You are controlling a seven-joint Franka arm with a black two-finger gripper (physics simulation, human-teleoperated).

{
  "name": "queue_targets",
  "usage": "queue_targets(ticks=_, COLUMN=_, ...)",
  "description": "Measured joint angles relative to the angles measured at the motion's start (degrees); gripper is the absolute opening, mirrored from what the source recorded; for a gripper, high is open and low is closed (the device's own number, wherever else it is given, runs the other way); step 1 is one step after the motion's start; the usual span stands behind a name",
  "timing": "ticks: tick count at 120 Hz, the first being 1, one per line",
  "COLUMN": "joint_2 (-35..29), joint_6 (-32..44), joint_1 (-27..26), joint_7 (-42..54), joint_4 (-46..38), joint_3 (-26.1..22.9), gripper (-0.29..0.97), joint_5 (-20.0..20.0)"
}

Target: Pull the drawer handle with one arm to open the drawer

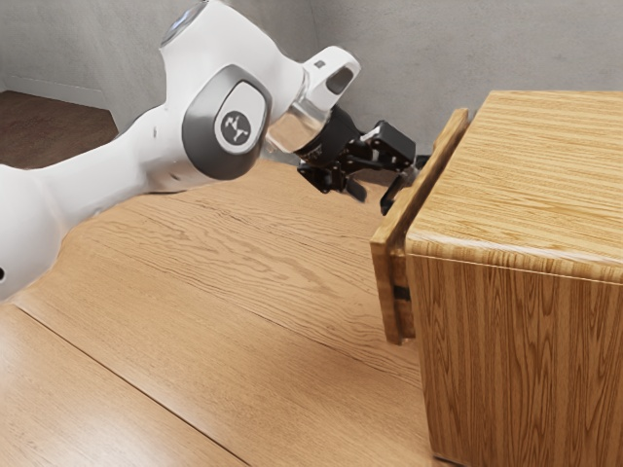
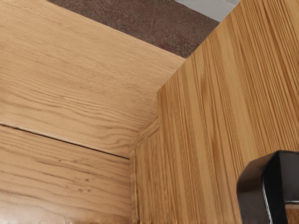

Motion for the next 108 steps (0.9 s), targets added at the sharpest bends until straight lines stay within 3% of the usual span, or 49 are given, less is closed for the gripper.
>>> queue_targets(ticks=53, joint_2=-6.3, joint_6=0.7, joint_1=-1.0, joint_7=0.1, joint_4=-7.3, joint_3=7.0, gripper=0.68, joint_5=-1.8)
queue_targets(ticks=87, joint_2=-11.2, joint_6=0.7, joint_1=-4.1, joint_7=0.3, joint_4=-12.4, joint_3=14.5, gripper=0.68, joint_5=-3.0)
queue_targets(ticks=108, joint_2=-12.0, joint_6=0.5, joint_1=-2.9, joint_7=0.5, joint_4=-13.5, joint_3=17.9, gripper=0.68, joint_5=-3.3)
